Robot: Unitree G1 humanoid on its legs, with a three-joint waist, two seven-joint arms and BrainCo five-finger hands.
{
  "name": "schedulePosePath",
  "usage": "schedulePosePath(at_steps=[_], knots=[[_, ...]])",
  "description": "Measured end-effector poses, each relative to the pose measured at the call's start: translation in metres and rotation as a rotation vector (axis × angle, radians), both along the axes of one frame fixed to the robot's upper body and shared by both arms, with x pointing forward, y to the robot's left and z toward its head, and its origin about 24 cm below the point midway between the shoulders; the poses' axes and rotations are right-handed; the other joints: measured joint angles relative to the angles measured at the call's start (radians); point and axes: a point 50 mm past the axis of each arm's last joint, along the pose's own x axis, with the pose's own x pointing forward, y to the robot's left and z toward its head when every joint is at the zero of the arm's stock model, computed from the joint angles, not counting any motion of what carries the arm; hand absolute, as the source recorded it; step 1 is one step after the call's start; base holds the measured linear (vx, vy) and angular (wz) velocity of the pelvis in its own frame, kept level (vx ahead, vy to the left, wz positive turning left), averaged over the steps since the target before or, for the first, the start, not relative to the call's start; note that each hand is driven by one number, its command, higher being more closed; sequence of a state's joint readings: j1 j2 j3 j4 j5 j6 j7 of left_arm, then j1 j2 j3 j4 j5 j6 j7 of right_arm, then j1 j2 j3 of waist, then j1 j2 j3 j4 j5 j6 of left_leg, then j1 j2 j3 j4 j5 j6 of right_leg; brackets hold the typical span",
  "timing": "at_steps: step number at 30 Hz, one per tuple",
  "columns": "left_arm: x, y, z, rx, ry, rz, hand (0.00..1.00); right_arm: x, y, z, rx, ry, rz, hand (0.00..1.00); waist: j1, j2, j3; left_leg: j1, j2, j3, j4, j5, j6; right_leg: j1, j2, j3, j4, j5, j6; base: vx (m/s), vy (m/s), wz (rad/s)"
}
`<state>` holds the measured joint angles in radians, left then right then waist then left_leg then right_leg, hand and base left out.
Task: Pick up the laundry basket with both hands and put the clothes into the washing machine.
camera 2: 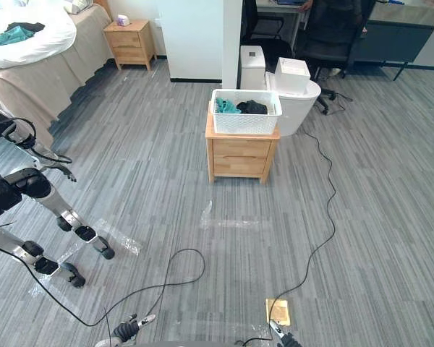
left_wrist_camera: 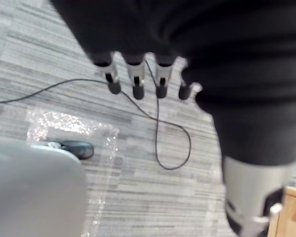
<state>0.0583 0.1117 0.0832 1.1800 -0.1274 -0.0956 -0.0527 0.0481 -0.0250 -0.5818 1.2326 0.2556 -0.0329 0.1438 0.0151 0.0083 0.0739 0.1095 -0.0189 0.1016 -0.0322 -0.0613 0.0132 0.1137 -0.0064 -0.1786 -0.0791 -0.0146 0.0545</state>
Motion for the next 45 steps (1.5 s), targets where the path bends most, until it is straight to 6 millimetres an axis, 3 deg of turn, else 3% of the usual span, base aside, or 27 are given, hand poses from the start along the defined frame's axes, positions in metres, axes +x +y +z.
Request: schedulePosePath(at_steps=[2,4,5,6,7,9,13,16,18,20,21,22,23,25,27,29,30,31,33,34,35,37,39,40,41,43,45], knots=[[0.002,-0.001,0.000,-0.012,-0.007,0.003,0.00,0.002,-0.003,0.001,-0.007,-0.007,0.000,0.00,-0.002,0.012,0.009,-0.021,-0.002,0.000,0.044,-0.030,0.011,-0.034,-0.011,-0.002,0.080,-0.044,-0.002,-0.01,0.018,0.00],[0.011,-0.009,0.001,-0.031,-0.026,-0.010,0.00,0.000,-0.010,0.002,-0.022,-0.005,-0.017,0.00,-0.006,0.017,0.027,-0.034,-0.021,-0.018,0.098,-0.080,0.038,-0.135,-0.067,-0.026,0.355,-0.172,0.071,-0.01,0.045,0.20],[0.016,-0.012,0.002,-0.037,-0.038,-0.017,0.00,0.000,-0.015,0.003,-0.031,-0.008,-0.024,0.00,-0.002,0.019,0.034,-0.034,-0.028,-0.019,0.105,-0.089,0.043,-0.179,-0.090,-0.040,0.465,-0.192,0.073,-0.03,0.092,0.15],[0.017,-0.014,0.002,-0.039,-0.039,-0.034,0.00,0.002,-0.015,0.003,-0.025,-0.025,-0.051,0.00,-0.004,0.019,0.046,-0.023,-0.054,-0.020,0.111,-0.101,0.050,-0.322,-0.173,-0.067,0.783,-0.188,0.035,-0.01,0.077,0.07],[0.019,-0.016,0.002,-0.043,-0.044,-0.036,0.00,0.003,-0.014,0.003,-0.020,-0.035,-0.059,0.00,-0.007,0.009,0.051,-0.011,-0.062,-0.021,0.111,-0.106,0.056,-0.373,-0.203,-0.069,0.889,-0.176,0.003,0.09,0.069,0.09],[0.022,-0.014,0.003,-0.039,-0.055,-0.030,0.00,0.004,-0.015,0.004,-0.018,-0.052,-0.081,0.00,-0.015,-0.001,0.074,0.041,-0.064,-0.022,0.113,-0.132,0.057,-0.456,-0.241,-0.068,1.058,-0.176,0.004,0.18,0.015,-0.05],[0.026,-0.018,0.004,-0.048,-0.056,-0.033,0.00,0.000,-0.011,0.002,0.002,-0.038,-0.123,0.00,-0.058,0.011,0.090,0.099,0.012,-0.039,0.118,-0.203,0.038,-0.501,-0.207,-0.195,0.686,-0.162,0.004,0.35,-0.040,0.03],[0.052,-0.019,0.011,-0.053,-0.119,-0.023,0.00,-0.006,-0.001,-0.001,0.041,-0.008,-0.149,0.00,-0.064,-0.010,0.119,0.137,0.066,-0.082,0.100,-0.247,-0.015,-0.502,-0.161,-0.201,0.235,0.013,0.047,0.53,-0.193,0.44],[0.050,-0.020,0.010,-0.061,-0.116,-0.011,0.00,-0.006,-0.004,-0.001,0.043,-0.005,-0.165,0.00,-0.074,0.011,0.124,0.192,0.147,-0.090,0.094,-0.293,-0.052,-0.501,-0.114,-0.177,0.260,0.112,-0.003,0.70,-0.320,0.45],[0.047,-0.017,0.009,-0.067,-0.111,0.036,0.00,-0.002,-0.008,0.001,0.041,-0.036,-0.238,0.00,-0.079,0.033,0.111,0.106,0.229,-0.128,0.339,-0.262,-0.101,-0.507,-0.049,-0.185,0.388,0.091,-0.138,0.80,-0.381,0.25],[0.047,-0.017,0.009,-0.072,-0.114,0.057,0.00,-0.002,-0.012,0.001,0.034,-0.042,-0.255,0.00,-0.074,0.045,0.108,0.070,0.248,-0.130,0.436,-0.231,-0.101,-0.493,-0.030,-0.192,0.398,0.061,-0.149,0.77,-0.399,-0.14],[0.041,-0.011,0.008,-0.066,-0.105,0.099,0.00,0.001,-0.015,0.002,0.031,-0.057,-0.274,0.00,-0.068,0.052,0.109,0.002,0.266,-0.131,0.635,-0.101,-0.057,-0.444,0.006,-0.191,0.400,0.007,-0.163,0.83,-0.357,-0.31],[0.035,-0.007,0.007,-0.060,-0.095,0.115,0.00,0.003,-0.014,0.003,0.030,-0.065,-0.273,0.00,-0.054,0.058,0.111,-0.076,0.281,-0.157,0.853,0.081,-0.066,-0.355,0.048,-0.174,0.351,-0.021,-0.173,0.84,-0.325,-0.40],[0.033,-0.005,0.008,-0.054,-0.102,0.112,0.00,0.010,-0.015,0.004,0.019,-0.069,-0.210,0.00,-0.031,0.061,0.119,-0.176,0.278,-0.181,1.150,0.068,-0.069,-0.219,0.103,-0.131,0.269,-0.029,-0.184,0.61,-0.204,-0.56],[0.037,-0.003,0.011,-0.048,-0.126,0.106,0.00,0.030,-0.010,0.007,0.013,-0.095,-0.100,0.00,0.003,0.036,0.134,-0.312,0.272,-0.133,1.339,-0.024,-0.043,-0.062,0.120,-0.060,0.196,-0.033,-0.190,0.70,-0.180,-0.67],[0.046,-0.001,0.016,-0.046,-0.183,0.117,0.00,0.050,-0.012,0.012,-0.009,-0.135,-0.061,0.00,0.025,0.027,0.137,-0.438,0.233,-0.111,1.289,-0.083,-0.014,0.023,0.103,-0.002,0.160,-0.054,-0.206,0.61,-0.025,-0.68],[0.049,0.002,0.018,-0.042,-0.209,0.131,0.00,0.064,-0.015,0.017,-0.029,-0.171,-0.031,0.00,0.052,0.011,0.144,-0.519,0.193,-0.090,1.129,-0.127,-0.040,0.068,0.066,0.046,0.156,-0.123,-0.158,0.53,0.095,-0.83],[0.050,0.003,0.019,-0.040,-0.212,0.133,0.00,0.072,-0.015,0.019,-0.032,-0.194,-0.029,0.00,0.056,0.024,0.150,-0.543,0.186,-0.081,1.044,-0.133,-0.048,0.090,0.059,0.058,0.154,-0.143,-0.136,0.54,0.132,-0.77],[0.037,0.001,0.014,-0.035,-0.173,0.141,0.00,0.078,-0.021,0.023,-0.061,-0.221,-0.016,0.00,0.054,0.052,0.136,-0.520,0.176,-0.001,0.534,-0.089,-0.104,0.151,0.039,0.078,0.144,-0.212,-0.109,0.51,0.218,-0.42],[0.028,0.000,0.011,-0.032,-0.148,0.142,0.00,0.074,-0.021,0.023,-0.071,-0.217,0.013,0.00,0.057,0.064,0.124,-0.510,0.173,0.026,0.398,0.007,-0.088,0.176,0.037,0.091,0.144,-0.251,-0.099,0.65,0.315,-0.44],[0.017,0.003,0.009,-0.024,-0.118,0.157,0.00,0.071,-0.010,0.020,-0.053,-0.204,0.052,0.00,0.058,0.032,0.102,-0.505,0.137,0.028,0.420,0.073,-0.029,0.180,0.004,0.112,0.172,-0.293,-0.105,0.49,0.216,-0.23],[0.011,0.013,0.008,0.000,-0.088,0.154,0.00,0.069,-0.001,0.017,-0.032,-0.195,0.088,0.00,0.055,-0.009,0.090,-0.508,0.102,0.040,0.470,0.016,0.035,0.129,-0.049,0.140,0.325,-0.296,-0.100,0.78,0.312,-0.01],[0.010,0.015,0.007,0.005,-0.081,0.153,0.00,0.061,0.000,0.015,-0.027,-0.171,0.089,0.00,0.057,-0.032,0.089,-0.435,0.069,0.066,0.466,-0.031,0.053,0.041,-0.081,0.184,0.607,-0.240,-0.007,0.64,0.278,0.09],[0.011,0.015,0.008,0.006,-0.083,0.147,0.00,0.055,-0.001,0.013,-0.027,-0.161,0.082,0.00,0.050,-0.035,0.089,-0.369,0.045,0.062,0.460,-0.066,0.067,-0.013,-0.094,0.216,0.807,-0.141,0.138,0.59,0.220,0.33],[0.016,0.013,0.008,0.002,-0.093,0.140,0.00,0.048,-0.002,0.011,-0.020,-0.142,0.063,0.00,0.048,-0.033,0.090,-0.302,0.031,0.050,0.456,-0.089,0.080,-0.055,-0.098,0.225,0.975,-0.100,0.219,0.59,0.220,0.39],[0.019,0.012,0.009,0.001,-0.105,0.133,0.00,0.036,-0.002,0.008,-0.010,-0.116,0.059,0.00,0.043,-0.030,0.090,-0.196,0.017,0.033,0.420,-0.095,0.086,-0.118,-0.130,0.156,1.134,-0.115,0.197,0.46,0.085,0.37],[0.021,0.007,0.009,-0.010,-0.104,0.114,0.00,0.025,-0.005,0.006,-0.010,-0.095,0.023,0.00,0.045,-0.014,0.099,-0.063,0.019,0.017,0.326,-0.094,0.085,-0.138,-0.207,0.013,1.107,-0.182,0.076,0.43,0.041,0.25]])
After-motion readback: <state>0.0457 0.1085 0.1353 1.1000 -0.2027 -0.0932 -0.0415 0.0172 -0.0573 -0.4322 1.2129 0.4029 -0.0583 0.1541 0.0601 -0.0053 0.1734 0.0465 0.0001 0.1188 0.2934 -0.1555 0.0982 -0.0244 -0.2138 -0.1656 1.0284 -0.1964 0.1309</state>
